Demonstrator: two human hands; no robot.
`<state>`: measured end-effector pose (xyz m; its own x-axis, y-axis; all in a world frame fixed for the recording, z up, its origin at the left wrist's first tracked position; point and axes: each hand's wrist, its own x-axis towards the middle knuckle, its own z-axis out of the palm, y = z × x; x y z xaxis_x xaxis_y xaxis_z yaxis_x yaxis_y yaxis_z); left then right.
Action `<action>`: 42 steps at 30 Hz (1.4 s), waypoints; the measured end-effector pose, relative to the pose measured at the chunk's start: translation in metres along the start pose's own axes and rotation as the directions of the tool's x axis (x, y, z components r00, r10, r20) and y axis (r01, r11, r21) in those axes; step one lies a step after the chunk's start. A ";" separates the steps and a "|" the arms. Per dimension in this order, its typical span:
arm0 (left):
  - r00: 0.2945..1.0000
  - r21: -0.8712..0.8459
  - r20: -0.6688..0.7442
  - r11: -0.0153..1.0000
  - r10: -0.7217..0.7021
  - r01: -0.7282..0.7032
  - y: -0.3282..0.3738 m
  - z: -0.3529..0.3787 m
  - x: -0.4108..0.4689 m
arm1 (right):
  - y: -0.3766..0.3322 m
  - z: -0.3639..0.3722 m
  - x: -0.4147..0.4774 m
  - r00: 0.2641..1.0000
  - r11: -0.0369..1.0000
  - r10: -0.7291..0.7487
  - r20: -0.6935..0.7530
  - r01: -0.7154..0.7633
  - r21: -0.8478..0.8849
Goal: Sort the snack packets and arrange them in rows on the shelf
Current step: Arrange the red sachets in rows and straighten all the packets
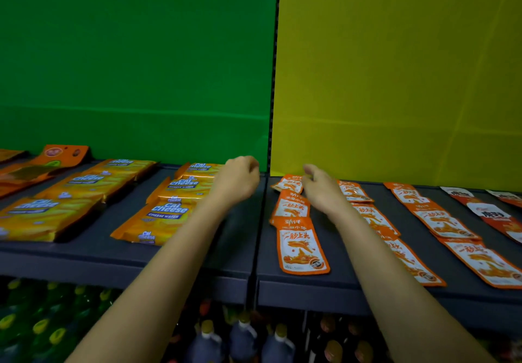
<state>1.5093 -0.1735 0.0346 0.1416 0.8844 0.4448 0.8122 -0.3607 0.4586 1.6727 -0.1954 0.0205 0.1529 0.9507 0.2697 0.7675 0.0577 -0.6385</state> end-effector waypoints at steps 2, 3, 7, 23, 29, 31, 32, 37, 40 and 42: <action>0.999 -0.008 -0.002 0.999 -0.034 0.034 -0.022 -0.026 -0.001 | -0.019 -0.004 -0.004 0.999 0.999 -0.043 0.005 0.043 0.002; 0.999 -0.016 -0.005 0.998 -0.054 0.054 -0.036 -0.039 -0.002 | -0.029 -0.003 -0.006 0.998 0.998 -0.060 0.012 0.060 0.001; 0.987 -0.052 -0.038 0.987 -0.155 0.153 -0.093 -0.079 -0.006 | -0.069 0.018 -0.006 0.996 0.997 -0.077 0.051 0.076 0.033; 0.913 -0.419 0.336 0.832 -0.231 0.364 -0.165 -0.060 -0.029 | -0.118 0.130 -0.041 0.985 0.956 0.126 0.119 -0.152 0.249; 0.911 -0.420 0.368 0.841 -0.186 0.342 -0.169 -0.059 -0.025 | -0.120 0.133 -0.040 0.987 0.954 0.142 0.077 -0.157 0.256; 0.913 -0.421 0.368 0.844 -0.176 0.332 -0.169 -0.059 -0.025 | -0.120 0.134 -0.040 0.987 0.961 0.144 0.071 -0.156 0.227; 0.914 -0.424 0.367 0.845 -0.171 0.328 -0.170 -0.058 -0.025 | -0.119 0.135 -0.039 0.987 0.965 0.142 0.069 -0.154 0.214; 0.911 -0.406 0.382 0.856 -0.158 0.319 -0.172 -0.056 -0.023 | -0.117 0.138 -0.034 0.988 0.973 0.145 0.059 -0.154 0.173; 0.904 -0.396 0.394 0.857 -0.167 0.331 -0.173 -0.056 -0.023 | -0.117 0.138 -0.033 0.986 0.971 0.157 0.059 -0.165 0.172; 0.911 -0.346 0.378 0.887 -0.167 0.306 -0.174 -0.057 -0.023 | -0.118 0.135 -0.033 0.984 0.969 0.158 0.079 -0.169 0.178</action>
<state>1.3331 -0.1479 -0.0116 0.2071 0.9776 0.0380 0.5682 -0.1518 0.8088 1.4933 -0.1921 -0.0105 0.2225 0.9689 0.1081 0.6076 -0.0512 -0.7926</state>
